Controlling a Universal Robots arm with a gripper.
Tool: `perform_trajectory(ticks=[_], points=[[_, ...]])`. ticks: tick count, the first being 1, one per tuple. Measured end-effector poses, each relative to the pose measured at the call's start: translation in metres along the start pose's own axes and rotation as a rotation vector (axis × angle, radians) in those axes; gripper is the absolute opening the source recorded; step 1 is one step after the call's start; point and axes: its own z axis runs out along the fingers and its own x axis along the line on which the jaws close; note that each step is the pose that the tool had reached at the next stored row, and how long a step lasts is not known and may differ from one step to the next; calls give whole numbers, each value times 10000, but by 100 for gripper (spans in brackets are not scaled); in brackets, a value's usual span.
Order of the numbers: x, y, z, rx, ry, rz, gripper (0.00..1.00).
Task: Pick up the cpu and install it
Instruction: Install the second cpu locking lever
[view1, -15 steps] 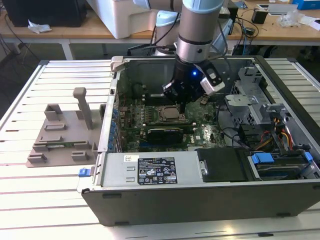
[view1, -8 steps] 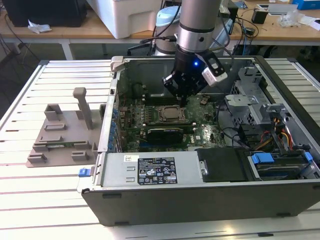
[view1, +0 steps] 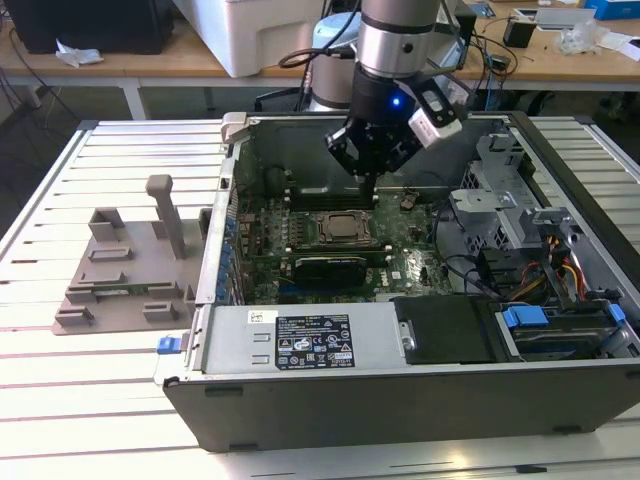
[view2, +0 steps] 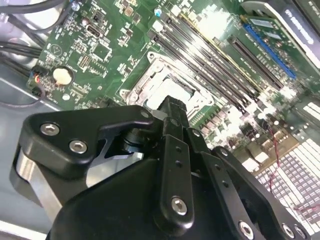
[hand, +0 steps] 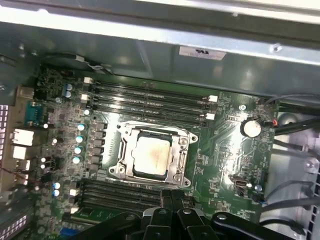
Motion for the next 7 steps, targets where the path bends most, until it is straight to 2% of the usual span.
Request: perform_trajectory(ticks=[7], points=[[1,0,-12,-1,0,0,11]])
